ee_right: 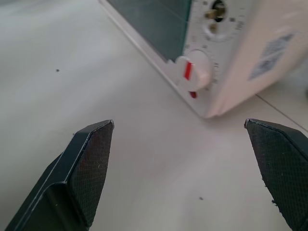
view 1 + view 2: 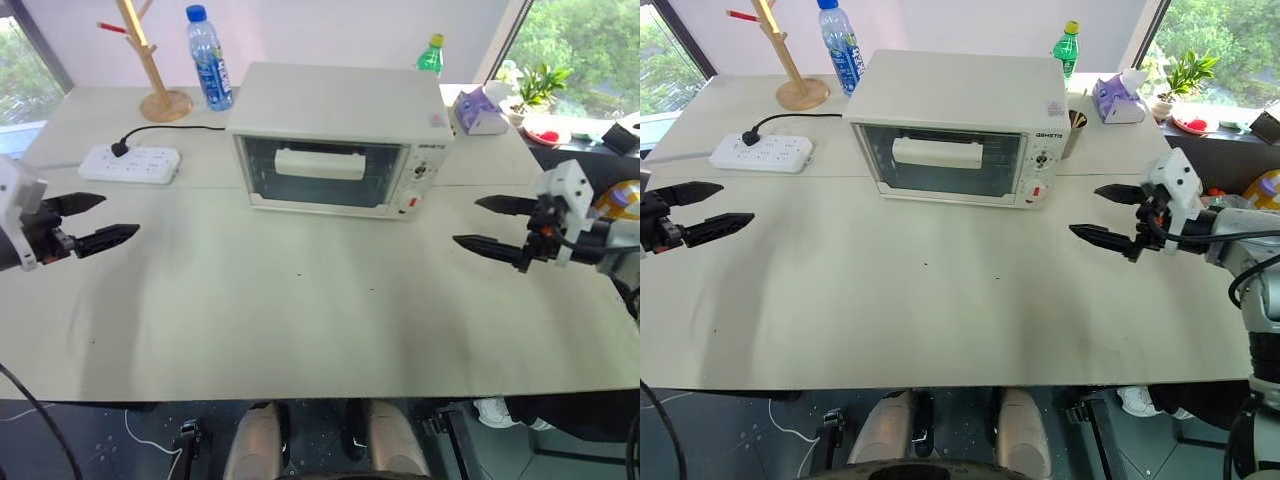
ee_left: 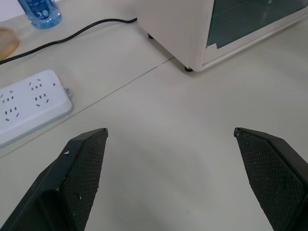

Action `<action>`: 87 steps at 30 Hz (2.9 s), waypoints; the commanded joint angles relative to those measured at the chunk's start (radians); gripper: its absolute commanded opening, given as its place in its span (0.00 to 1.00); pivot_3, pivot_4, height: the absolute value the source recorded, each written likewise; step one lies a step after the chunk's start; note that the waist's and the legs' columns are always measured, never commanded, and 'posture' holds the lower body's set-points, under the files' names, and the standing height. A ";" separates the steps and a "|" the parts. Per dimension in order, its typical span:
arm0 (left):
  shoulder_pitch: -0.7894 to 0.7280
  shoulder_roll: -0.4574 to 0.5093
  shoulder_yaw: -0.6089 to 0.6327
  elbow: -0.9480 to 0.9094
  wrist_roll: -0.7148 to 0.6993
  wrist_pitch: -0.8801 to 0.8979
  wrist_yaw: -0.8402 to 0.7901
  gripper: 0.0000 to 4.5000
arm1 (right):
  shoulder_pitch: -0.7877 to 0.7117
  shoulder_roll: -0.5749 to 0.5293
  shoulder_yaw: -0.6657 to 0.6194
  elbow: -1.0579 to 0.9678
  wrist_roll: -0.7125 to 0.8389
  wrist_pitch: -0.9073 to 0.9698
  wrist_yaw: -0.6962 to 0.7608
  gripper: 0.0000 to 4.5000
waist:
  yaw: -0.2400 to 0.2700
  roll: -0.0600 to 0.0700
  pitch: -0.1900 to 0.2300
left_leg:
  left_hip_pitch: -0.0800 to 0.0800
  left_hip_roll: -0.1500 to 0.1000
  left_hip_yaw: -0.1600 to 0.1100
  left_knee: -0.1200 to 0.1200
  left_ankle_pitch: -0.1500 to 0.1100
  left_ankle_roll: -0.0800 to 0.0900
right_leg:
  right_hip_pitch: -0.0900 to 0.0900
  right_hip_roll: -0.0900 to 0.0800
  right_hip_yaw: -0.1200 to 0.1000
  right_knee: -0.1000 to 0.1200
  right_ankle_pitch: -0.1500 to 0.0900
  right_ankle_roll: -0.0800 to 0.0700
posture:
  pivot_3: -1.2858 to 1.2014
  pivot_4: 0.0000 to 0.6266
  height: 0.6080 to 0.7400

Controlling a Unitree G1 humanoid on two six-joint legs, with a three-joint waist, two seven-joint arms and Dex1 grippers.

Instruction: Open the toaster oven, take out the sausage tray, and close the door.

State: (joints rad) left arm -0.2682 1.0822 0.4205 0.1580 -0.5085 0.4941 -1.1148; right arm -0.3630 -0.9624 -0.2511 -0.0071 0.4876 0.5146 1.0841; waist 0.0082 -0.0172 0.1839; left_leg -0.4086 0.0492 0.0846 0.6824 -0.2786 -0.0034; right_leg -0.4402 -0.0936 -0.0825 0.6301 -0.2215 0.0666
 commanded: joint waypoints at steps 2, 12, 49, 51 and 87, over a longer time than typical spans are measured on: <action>0.008 0.024 0.034 -0.003 0.015 -0.027 -0.003 0.99 | -0.003 -0.008 -0.028 -0.020 0.004 -0.015 -0.007 1.00 | -0.001 0.000 0.000 | 0.000 0.000 0.000 0.000 0.000 0.000 | 0.000 0.000 0.000 0.000 0.000 0.000 | 0.52 0.24 0.87; -0.013 0.023 0.038 0.000 -0.005 0.007 -0.004 0.99 | -0.019 0.017 -0.020 -0.081 0.051 0.056 -0.038 1.00 | 0.002 0.000 0.000 | 0.000 0.000 0.000 0.000 0.000 0.000 | 0.000 0.000 0.000 0.000 0.000 0.000 | 0.52 0.24 0.87; -0.459 -0.113 -0.263 -0.160 -0.137 0.187 -0.094 0.99 | -0.479 0.476 0.347 0.072 -0.058 0.049 -0.112 1.00 | -0.006 0.000 0.000 | -0.001 0.000 -0.002 0.001 0.001 0.000 | 0.000 0.003 0.000 0.002 0.000 0.000 | 0.52 0.24 0.87; -0.471 -0.119 -0.270 -0.148 -0.131 0.184 -0.093 0.99 | -0.468 0.483 0.346 0.038 -0.046 0.067 -0.107 1.00 | -0.006 0.000 0.000 | -0.001 0.000 -0.002 0.001 0.001 0.000 | 0.000 0.003 0.000 0.002 0.000 0.000 | 0.52 0.24 0.87; -0.870 -0.454 -0.533 0.612 0.252 -0.192 -0.289 0.05 | -0.052 0.539 0.311 -0.421 0.032 0.215 -0.402 1.00 | 0.004 -0.001 0.000 | -0.002 0.000 -0.003 0.001 0.001 -0.001 | 0.000 0.005 0.001 0.001 0.000 0.000 | 0.52 0.24 0.87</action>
State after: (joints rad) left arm -1.0995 0.6290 -0.1224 0.7627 -0.2692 0.3345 -1.3941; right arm -0.4160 -0.4145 0.0826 -0.3735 0.4967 0.7330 0.6867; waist 0.0123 -0.0179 0.1843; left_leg -0.4104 0.0494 0.0812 0.6834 -0.2778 -0.0040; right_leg -0.4398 -0.0888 -0.0819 0.6313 -0.2214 0.0666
